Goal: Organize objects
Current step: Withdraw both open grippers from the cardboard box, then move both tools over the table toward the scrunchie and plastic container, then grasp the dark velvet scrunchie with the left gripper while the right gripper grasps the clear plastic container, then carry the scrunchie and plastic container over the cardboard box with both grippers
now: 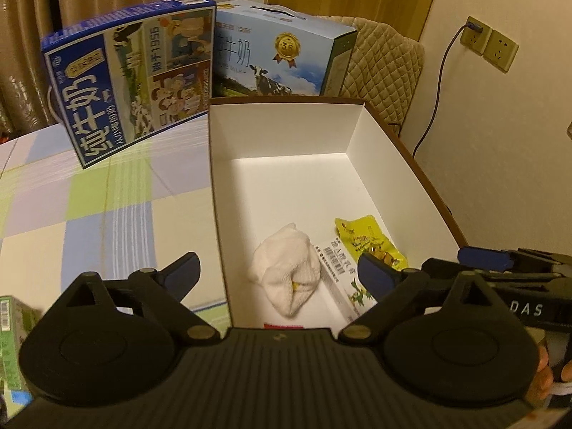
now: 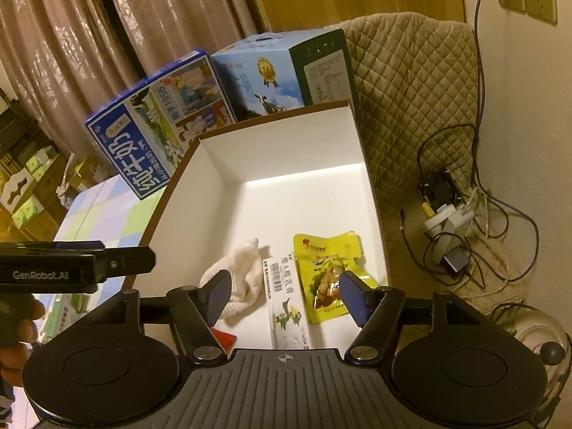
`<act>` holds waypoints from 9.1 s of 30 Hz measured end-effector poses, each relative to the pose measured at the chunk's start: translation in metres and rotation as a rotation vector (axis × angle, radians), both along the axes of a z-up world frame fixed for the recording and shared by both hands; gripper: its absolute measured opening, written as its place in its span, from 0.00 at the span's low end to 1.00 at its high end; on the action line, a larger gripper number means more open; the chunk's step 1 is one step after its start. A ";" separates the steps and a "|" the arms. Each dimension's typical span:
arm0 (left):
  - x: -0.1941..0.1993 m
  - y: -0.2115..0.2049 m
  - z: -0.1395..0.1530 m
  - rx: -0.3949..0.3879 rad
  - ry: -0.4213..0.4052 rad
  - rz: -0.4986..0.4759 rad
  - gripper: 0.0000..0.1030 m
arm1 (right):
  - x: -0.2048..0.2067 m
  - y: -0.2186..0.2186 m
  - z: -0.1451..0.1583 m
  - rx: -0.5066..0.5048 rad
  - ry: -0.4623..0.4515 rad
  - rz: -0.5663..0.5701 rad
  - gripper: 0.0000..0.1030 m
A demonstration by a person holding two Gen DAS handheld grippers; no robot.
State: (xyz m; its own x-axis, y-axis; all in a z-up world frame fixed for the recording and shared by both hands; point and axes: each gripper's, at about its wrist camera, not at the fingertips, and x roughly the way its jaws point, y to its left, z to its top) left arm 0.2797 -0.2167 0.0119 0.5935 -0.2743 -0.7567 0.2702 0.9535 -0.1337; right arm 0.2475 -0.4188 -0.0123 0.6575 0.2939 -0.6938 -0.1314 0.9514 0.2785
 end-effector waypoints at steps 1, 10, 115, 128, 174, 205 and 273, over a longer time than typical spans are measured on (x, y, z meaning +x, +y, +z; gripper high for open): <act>-0.003 0.002 0.001 -0.001 0.003 0.004 0.91 | -0.003 0.000 0.002 0.002 -0.002 0.000 0.63; -0.035 0.027 0.011 -0.023 0.006 0.038 0.92 | -0.025 0.009 0.011 0.011 -0.005 0.011 0.64; -0.101 0.374 -0.125 0.180 0.153 0.329 0.50 | -0.061 0.290 -0.080 -0.121 0.234 0.276 0.64; -0.126 0.379 -0.115 0.138 0.134 0.340 0.23 | -0.043 0.345 -0.095 -0.120 0.228 0.409 0.64; -0.125 0.383 -0.099 0.103 0.131 0.426 0.23 | -0.020 0.351 -0.133 -0.248 0.181 0.428 0.52; -0.151 0.245 -0.040 0.047 0.025 0.145 0.23 | -0.104 0.235 -0.043 -0.056 0.086 0.334 0.52; 0.099 -0.058 -0.024 0.106 -0.039 -0.111 0.24 | 0.120 0.002 -0.026 -0.032 0.041 0.004 0.52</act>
